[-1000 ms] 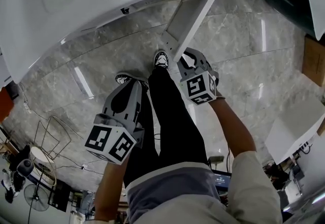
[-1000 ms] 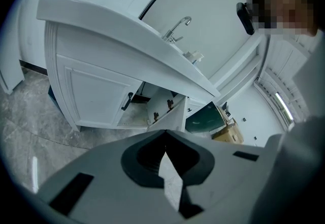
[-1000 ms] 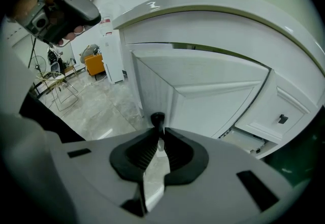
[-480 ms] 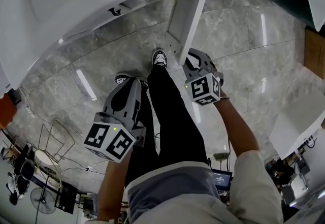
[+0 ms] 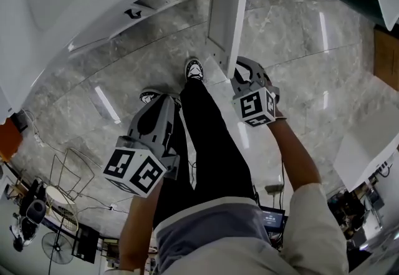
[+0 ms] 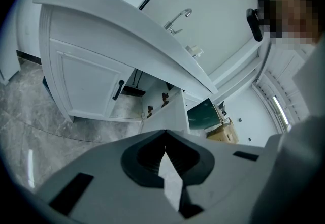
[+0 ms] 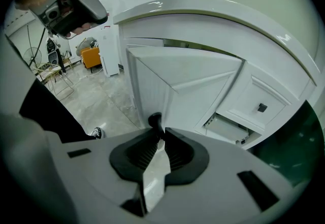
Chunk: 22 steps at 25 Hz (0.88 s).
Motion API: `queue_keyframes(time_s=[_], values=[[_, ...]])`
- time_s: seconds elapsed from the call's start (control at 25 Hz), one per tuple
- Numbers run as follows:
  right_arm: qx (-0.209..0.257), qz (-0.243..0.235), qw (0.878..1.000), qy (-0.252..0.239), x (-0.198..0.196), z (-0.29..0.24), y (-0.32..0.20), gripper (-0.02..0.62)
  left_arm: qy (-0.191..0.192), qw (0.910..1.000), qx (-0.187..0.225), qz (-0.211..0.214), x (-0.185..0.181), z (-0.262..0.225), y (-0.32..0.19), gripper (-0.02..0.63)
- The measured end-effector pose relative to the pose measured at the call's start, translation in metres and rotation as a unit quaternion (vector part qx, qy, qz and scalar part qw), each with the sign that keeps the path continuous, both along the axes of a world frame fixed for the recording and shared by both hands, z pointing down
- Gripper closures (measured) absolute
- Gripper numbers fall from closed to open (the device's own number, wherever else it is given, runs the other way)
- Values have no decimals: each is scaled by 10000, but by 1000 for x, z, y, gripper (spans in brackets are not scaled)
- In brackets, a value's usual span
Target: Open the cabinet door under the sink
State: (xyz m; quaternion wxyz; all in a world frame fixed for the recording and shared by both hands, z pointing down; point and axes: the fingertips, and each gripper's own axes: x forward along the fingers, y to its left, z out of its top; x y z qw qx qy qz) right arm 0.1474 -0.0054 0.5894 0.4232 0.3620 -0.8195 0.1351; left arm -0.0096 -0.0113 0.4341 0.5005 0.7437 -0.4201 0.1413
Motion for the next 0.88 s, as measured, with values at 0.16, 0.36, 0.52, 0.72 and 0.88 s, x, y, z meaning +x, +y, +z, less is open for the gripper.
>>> queue_keyframes(time_s=[0.16,0.36,0.52,0.72,0.88], values=[[11,115,9999,105,17,0,3,546,3,10000,14,58,4,-1,1,606],[21,176,9997,191,34,0,6,546,21,9999,25,157,11,1,2,606],[52,228,9994,242,48,2,5,546,8,9997,-27,229,17,3,2,606],[99,238,9992,318,65,3,6,546,23,9995,-21,315,19,3,0,606],[151,257,9988,377,79,5,5,546,103,9995,-57,287,23,7,-6,606]])
